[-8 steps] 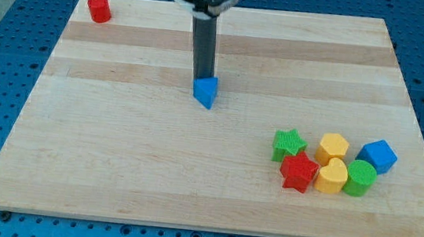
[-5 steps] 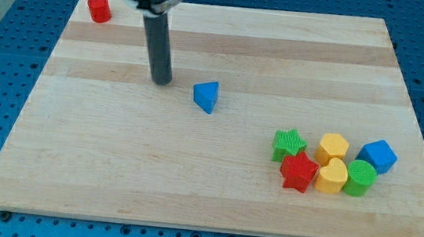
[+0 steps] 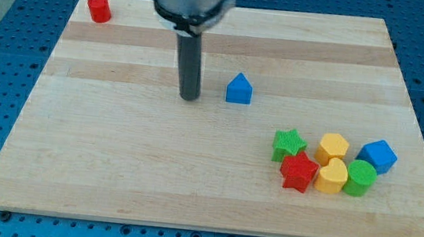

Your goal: Push the triangle towards the group of blocks

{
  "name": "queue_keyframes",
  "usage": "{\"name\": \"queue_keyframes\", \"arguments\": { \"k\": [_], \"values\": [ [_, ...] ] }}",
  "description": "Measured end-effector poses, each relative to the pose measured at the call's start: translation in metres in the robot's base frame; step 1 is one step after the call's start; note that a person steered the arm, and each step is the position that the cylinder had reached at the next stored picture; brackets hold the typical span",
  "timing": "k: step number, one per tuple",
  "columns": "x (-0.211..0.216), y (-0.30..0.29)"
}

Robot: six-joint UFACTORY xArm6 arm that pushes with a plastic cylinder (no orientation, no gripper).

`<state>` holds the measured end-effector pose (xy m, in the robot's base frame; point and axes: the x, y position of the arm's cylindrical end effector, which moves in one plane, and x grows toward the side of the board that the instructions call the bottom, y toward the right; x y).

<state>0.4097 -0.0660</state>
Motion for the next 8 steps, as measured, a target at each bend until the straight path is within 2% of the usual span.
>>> {"name": "queue_keyframes", "arguments": {
  "k": [1,3,4,5,6,7,8],
  "values": [
    [-0.018,0.015],
    [0.026,0.136],
    [0.030,0.136],
    [0.009,0.113],
    [-0.013,0.118],
    [0.003,0.144],
    [0.046,0.155]
  ]
}}
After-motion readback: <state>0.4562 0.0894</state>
